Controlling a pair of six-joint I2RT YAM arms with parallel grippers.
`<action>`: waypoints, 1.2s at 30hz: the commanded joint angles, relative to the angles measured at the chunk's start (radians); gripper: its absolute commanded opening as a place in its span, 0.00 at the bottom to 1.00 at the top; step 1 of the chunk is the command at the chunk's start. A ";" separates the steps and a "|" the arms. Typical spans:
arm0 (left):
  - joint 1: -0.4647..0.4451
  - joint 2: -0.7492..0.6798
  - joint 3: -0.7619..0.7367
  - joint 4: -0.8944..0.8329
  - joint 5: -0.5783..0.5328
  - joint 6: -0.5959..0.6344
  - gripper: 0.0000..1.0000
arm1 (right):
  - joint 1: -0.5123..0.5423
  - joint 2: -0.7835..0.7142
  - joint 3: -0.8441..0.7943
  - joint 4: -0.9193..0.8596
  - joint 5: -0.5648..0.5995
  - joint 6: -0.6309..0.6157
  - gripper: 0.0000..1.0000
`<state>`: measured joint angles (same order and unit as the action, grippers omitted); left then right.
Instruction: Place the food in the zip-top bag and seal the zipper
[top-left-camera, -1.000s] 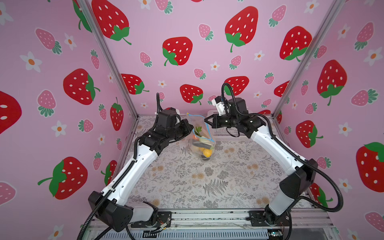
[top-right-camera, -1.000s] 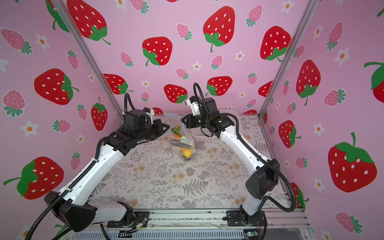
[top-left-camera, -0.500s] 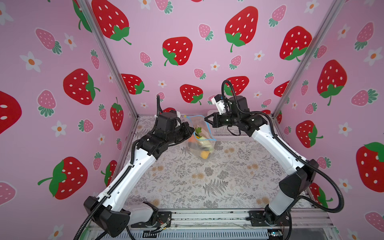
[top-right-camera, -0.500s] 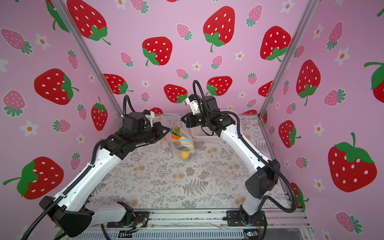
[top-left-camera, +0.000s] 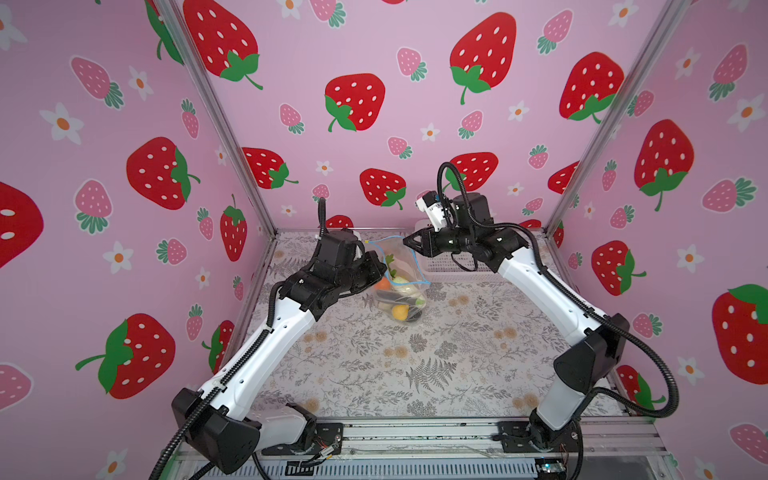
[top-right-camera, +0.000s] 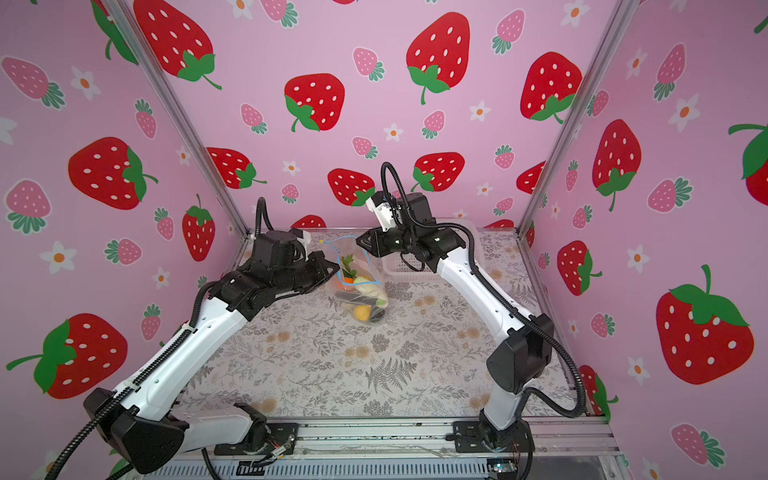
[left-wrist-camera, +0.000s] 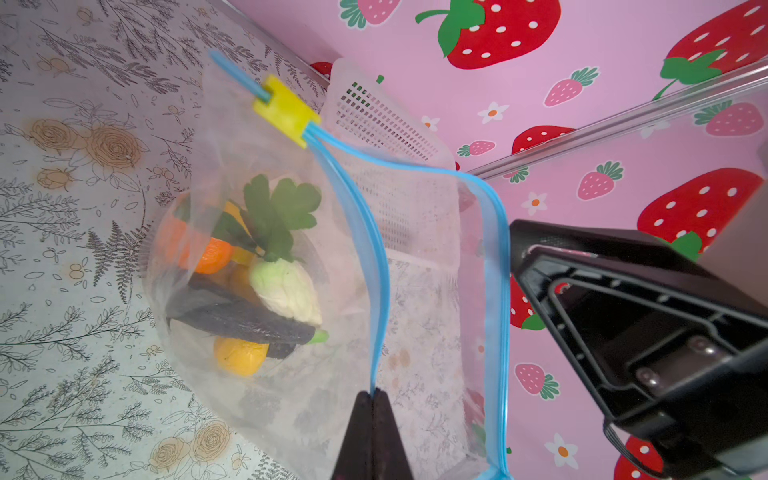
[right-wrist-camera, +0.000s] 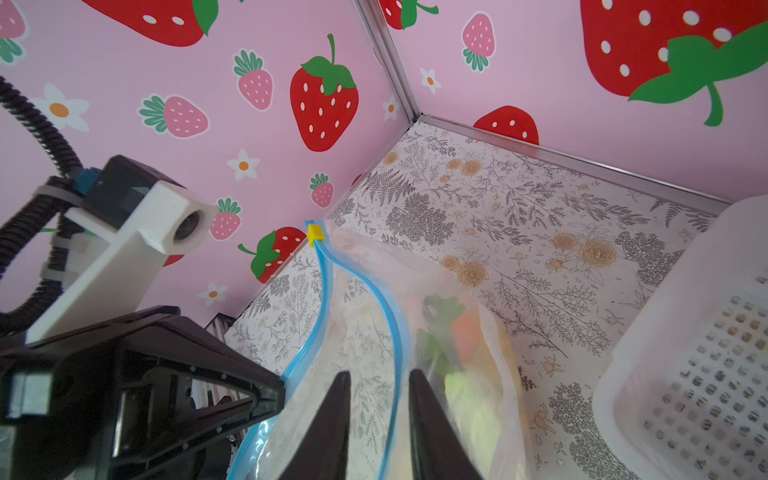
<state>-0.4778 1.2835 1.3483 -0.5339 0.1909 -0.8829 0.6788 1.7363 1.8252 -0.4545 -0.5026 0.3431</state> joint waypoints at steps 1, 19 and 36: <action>0.004 -0.003 0.035 -0.002 -0.020 0.019 0.00 | 0.002 -0.098 -0.042 0.077 -0.017 -0.088 0.46; 0.016 0.014 0.048 0.028 0.013 0.023 0.00 | 0.005 -0.690 -0.997 0.830 -0.093 -0.510 0.64; 0.014 0.008 0.038 0.034 0.023 0.021 0.00 | 0.005 -0.489 -1.014 1.013 -0.153 -0.483 0.40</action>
<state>-0.4664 1.2930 1.3556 -0.5152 0.2028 -0.8642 0.6807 1.2400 0.7986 0.4808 -0.6216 -0.1295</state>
